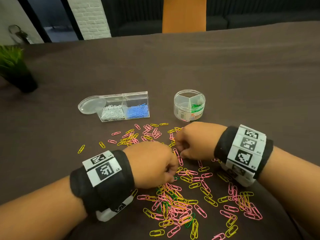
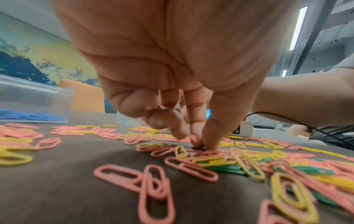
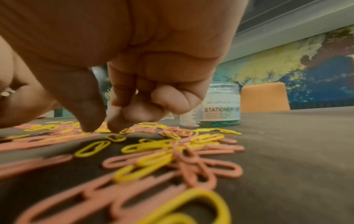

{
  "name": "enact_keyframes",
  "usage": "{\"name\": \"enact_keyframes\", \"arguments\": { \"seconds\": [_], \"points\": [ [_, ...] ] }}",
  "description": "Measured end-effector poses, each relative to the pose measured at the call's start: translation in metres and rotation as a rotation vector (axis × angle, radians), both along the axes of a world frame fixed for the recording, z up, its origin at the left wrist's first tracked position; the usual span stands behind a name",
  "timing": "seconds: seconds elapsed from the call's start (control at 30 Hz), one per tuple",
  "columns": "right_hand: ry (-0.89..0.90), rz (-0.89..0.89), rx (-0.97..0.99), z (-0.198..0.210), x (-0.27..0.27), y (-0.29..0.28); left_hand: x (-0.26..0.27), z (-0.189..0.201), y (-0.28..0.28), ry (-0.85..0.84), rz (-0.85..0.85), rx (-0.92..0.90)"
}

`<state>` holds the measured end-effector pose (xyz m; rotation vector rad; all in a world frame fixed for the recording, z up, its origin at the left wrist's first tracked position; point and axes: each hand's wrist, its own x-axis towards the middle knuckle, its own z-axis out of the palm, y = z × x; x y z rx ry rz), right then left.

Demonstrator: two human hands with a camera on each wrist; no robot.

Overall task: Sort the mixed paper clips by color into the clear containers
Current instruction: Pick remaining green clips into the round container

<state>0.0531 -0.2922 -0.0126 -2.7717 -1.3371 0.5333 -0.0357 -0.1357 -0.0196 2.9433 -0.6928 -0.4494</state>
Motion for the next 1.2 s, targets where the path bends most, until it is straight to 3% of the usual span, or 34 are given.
{"name": "enact_keyframes", "arguments": {
  "seconds": [0.17, 0.27, 0.37, 0.43, 0.5, 0.77, 0.93, 1.03, 1.2],
  "points": [
    [-0.026, -0.057, 0.084, 0.002, 0.008, -0.01, -0.005, 0.004, 0.008, -0.058, 0.007, -0.145],
    [-0.05, -0.011, 0.091, 0.005, 0.0, -0.013, -0.005, 0.017, 0.027, -0.063, 0.273, -0.446],
    [-0.052, 0.049, 0.108, 0.009, -0.014, -0.017, -0.009, 0.029, 0.06, 0.141, 0.635, -0.843],
    [0.004, 0.079, 0.118, 0.009, -0.026, -0.016, -0.018, 0.032, 0.077, 0.246, 0.742, -1.079],
    [0.065, 0.107, 0.082, 0.007, -0.037, -0.008, -0.025, 0.028, 0.088, 0.276, 0.761, -1.148],
    [0.178, 0.168, 0.023, 0.0, -0.049, 0.031, -0.042, 0.014, 0.078, 0.406, 0.629, -0.778],
    [-0.044, 0.12, 0.021, 0.008, -0.052, 0.019, -0.05, 0.016, 0.044, 0.302, 0.398, -0.378],
    [0.012, 0.154, 0.024, 0.009, -0.064, 0.011, -0.051, 0.012, 0.031, 0.184, 0.246, -0.159],
    [0.057, 0.101, -0.075, 0.004, -0.076, -0.004, -0.05, 0.008, 0.031, 0.118, 0.238, -0.093]
  ]
}}
